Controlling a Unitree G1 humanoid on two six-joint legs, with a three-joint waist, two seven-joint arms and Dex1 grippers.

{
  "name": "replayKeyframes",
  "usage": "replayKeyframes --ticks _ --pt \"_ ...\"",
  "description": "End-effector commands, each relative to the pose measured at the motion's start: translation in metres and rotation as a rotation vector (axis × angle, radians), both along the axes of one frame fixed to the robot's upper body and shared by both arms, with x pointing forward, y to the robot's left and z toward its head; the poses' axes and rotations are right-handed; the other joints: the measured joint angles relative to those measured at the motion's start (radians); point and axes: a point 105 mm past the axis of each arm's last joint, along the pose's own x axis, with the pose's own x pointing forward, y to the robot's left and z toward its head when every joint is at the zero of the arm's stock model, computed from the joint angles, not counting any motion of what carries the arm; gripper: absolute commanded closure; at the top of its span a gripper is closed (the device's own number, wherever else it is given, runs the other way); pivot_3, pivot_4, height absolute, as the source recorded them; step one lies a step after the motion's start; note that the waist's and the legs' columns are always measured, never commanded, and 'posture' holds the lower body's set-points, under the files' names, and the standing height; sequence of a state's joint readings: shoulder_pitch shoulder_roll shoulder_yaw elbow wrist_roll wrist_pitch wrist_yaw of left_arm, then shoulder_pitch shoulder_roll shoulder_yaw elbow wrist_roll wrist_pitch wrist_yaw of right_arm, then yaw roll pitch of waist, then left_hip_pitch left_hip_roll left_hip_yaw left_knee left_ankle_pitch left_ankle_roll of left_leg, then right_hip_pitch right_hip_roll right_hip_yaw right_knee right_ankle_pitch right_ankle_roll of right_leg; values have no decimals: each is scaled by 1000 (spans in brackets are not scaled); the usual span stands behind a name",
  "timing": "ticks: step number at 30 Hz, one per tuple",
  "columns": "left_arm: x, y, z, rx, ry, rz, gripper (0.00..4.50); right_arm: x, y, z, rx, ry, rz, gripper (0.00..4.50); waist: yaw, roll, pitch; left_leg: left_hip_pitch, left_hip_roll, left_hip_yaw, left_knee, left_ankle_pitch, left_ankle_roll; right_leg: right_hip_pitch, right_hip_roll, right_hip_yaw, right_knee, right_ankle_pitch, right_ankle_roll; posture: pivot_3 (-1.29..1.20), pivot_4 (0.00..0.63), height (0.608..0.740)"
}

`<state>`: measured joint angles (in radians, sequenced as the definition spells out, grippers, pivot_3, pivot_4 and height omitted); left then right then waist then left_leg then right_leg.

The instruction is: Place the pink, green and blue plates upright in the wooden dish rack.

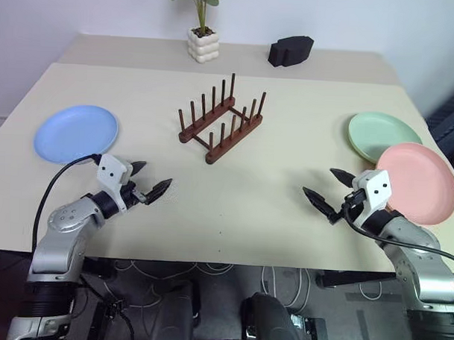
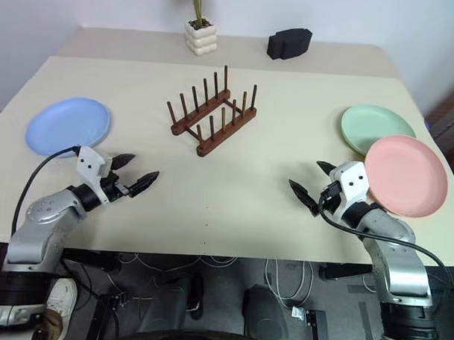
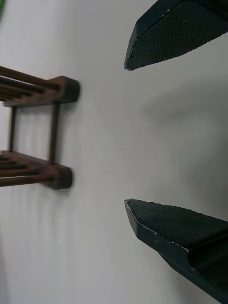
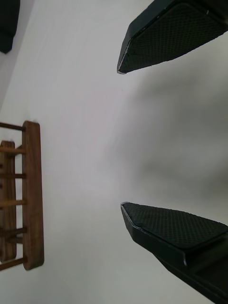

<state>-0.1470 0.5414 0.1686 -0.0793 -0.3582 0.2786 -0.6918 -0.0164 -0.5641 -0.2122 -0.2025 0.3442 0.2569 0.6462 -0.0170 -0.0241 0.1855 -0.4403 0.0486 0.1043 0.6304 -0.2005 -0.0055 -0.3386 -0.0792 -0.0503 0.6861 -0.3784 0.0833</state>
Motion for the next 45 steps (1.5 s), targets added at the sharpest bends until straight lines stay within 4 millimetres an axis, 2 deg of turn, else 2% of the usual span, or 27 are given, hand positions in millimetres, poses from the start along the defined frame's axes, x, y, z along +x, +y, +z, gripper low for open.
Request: replayKeyframes --ticks 1,10,15,19,21,26,30,33,38,41,45 --pt "1 -3 7 4 -19 -22 0 2 8 13 4 -60 14 69 0 0 0 0 0 0 0 0 0 0 0 0 0 0 0 0 150 732" --pt "0 -16 7 6 -20 -69 0 5 12 12 4 -67 20 69 5 0 0 0 0 0 0 0 0 0 0 0 -1 0 0 0 150 732" --pt "0 -33 0 -16 13 -128 0 -1 21 12 3 -64 34 69 4 0 0 0 0 0 0 0 0 0 0 0 -1 0 0 0 150 732" --pt "5 -51 -10 36 35 -187 0 -4 35 13 25 -74 51 69 4 0 0 0 0 0 0 0 0 0 0 0 0 0 0 0 150 732" --pt "10 -55 -15 70 36 -193 0 -5 42 13 34 -76 60 69 2 0 0 0 0 0 0 0 0 0 0 0 0 0 0 0 150 732" --pt "38 -67 -28 83 46 -147 0 -5 60 14 66 -91 88 69 7 1 -1 0 -1 0 1 0 0 0 0 0 0 0 0 0 150 732" --pt "47 -92 -34 82 58 -210 0 -6 69 21 81 -115 100 69 9 2 -2 0 -1 0 1 0 0 0 0 -1 0 0 0 0 150 732" --pt "54 -109 -40 116 65 -258 0 -6 69 22 82 -126 82 69 10 2 -3 0 -1 0 1 0 0 1 0 -1 0 0 0 0 150 732" --pt "65 -116 -43 132 72 -255 0 -8 69 19 84 -125 71 69 15 5 -5 0 -1 0 2 0 1 2 0 -1 0 0 0 0 150 732" --pt "65 -121 -40 100 67 -276 856 -7 71 18 86 -126 68 0 14 6 -6 0 -1 0 2 0 1 2 0 -1 0 0 0 0 150 732" --pt "60 -125 -40 96 60 -311 2829 -6 72 18 91 -130 60 0 19 7 -7 0 -1 0 2 0 1 2 0 -1 0 0 0 0 150 732"
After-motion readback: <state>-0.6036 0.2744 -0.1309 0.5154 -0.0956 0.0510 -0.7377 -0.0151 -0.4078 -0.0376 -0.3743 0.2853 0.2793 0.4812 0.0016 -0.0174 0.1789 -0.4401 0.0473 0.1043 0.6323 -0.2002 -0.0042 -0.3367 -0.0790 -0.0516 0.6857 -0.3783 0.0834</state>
